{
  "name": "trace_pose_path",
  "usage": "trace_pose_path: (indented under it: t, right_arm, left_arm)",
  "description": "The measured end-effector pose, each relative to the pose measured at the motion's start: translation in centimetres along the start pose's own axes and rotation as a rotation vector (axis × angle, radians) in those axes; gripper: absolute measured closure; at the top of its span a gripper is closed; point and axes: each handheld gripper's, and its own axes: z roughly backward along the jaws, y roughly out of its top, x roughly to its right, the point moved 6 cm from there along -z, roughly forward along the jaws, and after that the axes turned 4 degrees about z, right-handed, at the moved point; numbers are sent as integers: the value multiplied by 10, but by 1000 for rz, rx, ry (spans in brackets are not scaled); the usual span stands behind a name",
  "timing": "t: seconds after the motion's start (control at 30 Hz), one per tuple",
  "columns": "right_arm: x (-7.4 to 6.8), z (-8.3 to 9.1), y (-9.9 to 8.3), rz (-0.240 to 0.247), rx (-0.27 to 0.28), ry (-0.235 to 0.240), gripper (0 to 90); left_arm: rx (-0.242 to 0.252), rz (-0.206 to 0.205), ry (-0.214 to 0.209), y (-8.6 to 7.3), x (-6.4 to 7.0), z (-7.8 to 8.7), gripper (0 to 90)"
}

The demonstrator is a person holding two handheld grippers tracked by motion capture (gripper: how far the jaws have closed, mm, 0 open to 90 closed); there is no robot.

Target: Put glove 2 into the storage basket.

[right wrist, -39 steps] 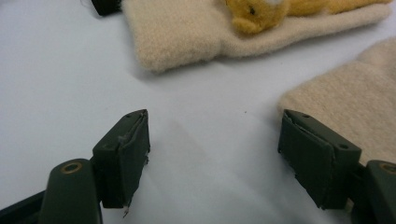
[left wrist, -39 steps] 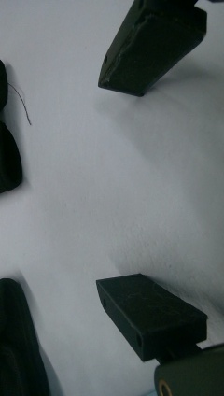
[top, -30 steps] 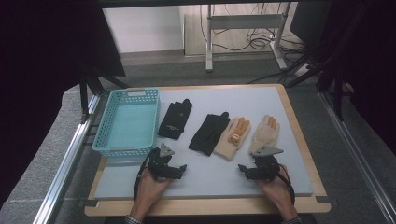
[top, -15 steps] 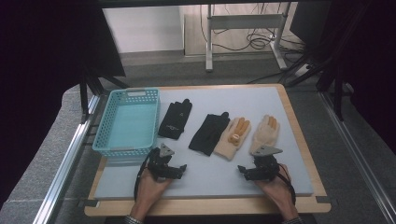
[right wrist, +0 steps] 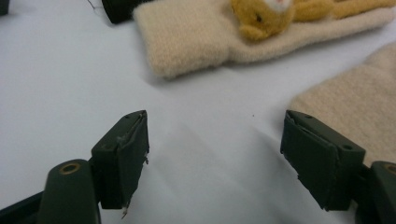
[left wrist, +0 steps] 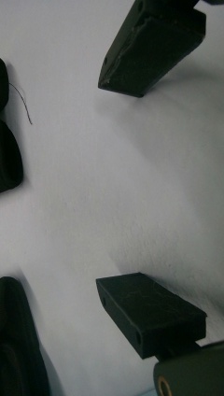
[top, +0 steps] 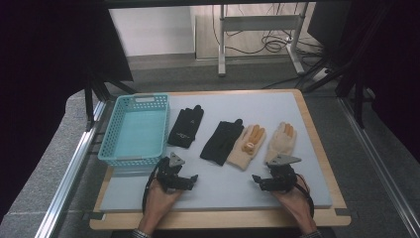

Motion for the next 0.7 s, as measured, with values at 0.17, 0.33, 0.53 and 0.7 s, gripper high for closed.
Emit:
trace_pose_path:
  t: [0.17,0.33,0.53,0.7]
  right_arm:
    - [1,2,9,-27,22,17,238]
    - [0,0,25,-4,23,10,267]
    - [0,-8,40,4,23,34,301]
    - [-1,-20,50,8,19,51,305]
  left_arm:
    - [0,0,0,0,0,0,67]
    - [0,0,0,0,0,0,67]
    - [0,0,0,0,0,0,67]
    - [-1,0,0,0,0,0,67]
